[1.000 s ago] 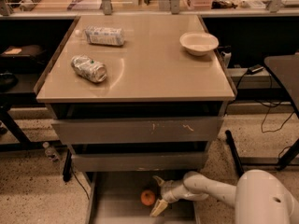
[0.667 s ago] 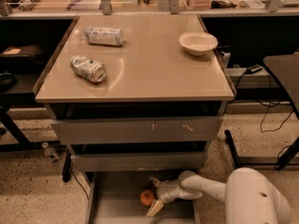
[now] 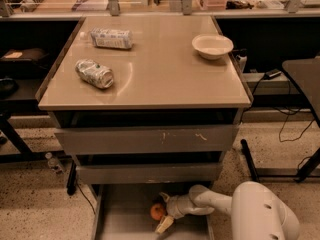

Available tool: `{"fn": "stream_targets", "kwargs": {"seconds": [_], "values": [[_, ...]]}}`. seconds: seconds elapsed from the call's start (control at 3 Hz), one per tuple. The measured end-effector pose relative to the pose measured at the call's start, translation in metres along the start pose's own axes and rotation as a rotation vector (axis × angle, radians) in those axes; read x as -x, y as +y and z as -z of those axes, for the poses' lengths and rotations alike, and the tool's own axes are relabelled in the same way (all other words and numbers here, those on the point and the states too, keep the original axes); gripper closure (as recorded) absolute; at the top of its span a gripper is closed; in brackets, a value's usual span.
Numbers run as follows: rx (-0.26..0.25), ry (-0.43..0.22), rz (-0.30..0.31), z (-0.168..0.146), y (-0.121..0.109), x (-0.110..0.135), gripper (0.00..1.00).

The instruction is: Pick orange from bottom drawer and place on counter

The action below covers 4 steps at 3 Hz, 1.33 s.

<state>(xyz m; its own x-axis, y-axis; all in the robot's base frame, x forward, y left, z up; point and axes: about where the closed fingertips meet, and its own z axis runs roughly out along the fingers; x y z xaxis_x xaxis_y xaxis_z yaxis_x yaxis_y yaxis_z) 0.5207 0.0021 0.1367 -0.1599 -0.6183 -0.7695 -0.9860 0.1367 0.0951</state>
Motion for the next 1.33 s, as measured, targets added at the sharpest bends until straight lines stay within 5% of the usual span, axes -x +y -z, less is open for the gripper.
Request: {"fn": "stream_targets", "kwargs": {"seconds": [1.33], "values": [[0.0,0.0,-0.001,-0.0003,-0.0002,-0.0002,0.88]]}}
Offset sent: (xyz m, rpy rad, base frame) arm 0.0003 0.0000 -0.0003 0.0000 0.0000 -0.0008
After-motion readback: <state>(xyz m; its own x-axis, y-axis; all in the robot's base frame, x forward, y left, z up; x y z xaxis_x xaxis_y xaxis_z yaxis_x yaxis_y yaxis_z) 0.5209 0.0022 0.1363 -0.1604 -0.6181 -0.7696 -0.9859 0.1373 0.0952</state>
